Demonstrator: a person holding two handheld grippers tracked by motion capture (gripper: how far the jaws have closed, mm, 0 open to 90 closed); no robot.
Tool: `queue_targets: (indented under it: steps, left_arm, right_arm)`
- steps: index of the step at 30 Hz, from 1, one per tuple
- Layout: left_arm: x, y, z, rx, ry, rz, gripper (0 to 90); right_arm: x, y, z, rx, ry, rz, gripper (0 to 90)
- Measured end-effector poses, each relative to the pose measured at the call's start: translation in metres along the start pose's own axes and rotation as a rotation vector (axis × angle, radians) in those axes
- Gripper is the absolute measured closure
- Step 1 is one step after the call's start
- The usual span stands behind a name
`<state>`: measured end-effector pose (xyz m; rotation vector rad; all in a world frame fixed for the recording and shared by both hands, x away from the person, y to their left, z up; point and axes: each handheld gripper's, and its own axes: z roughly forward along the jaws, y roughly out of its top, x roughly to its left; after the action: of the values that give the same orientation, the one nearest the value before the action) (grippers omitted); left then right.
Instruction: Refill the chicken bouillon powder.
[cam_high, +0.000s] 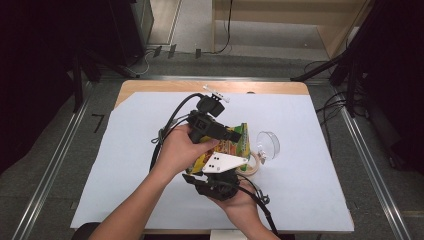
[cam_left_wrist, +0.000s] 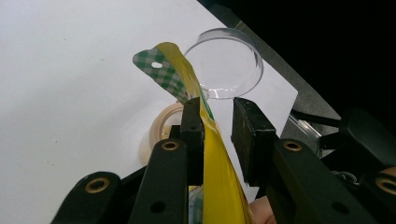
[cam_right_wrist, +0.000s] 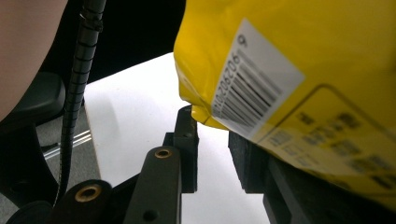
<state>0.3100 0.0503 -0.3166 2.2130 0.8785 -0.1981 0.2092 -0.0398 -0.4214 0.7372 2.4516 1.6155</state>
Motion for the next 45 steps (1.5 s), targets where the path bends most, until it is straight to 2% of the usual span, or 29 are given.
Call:
queue_targets:
  steps: [11, 27, 40, 45]
  left_arm:
    - [-0.0013, 0.0007, -0.0021, -0.009, -0.001, 0.002, 74.5]
    - [-0.0032, 0.0009, -0.0022, -0.011, 0.004, 0.013, 74.5]
    - [-0.0009, 0.0009, -0.0022, -0.017, -0.001, 0.004, 74.8]
    - [0.0001, 0.0010, -0.0008, -0.005, 0.001, 0.001, 74.9]
  right_arm:
    - [0.0006, 0.0016, -0.0028, -0.004, -0.011, -0.016, 74.7]
    - [0.0000, 0.0013, -0.0027, -0.003, -0.015, -0.012, 75.3]
    - [0.0004, 0.0020, -0.0044, -0.003, -0.017, -0.018, 75.6]
    - [0.0014, 0.0018, -0.0047, -0.003, -0.014, -0.010, 75.8]
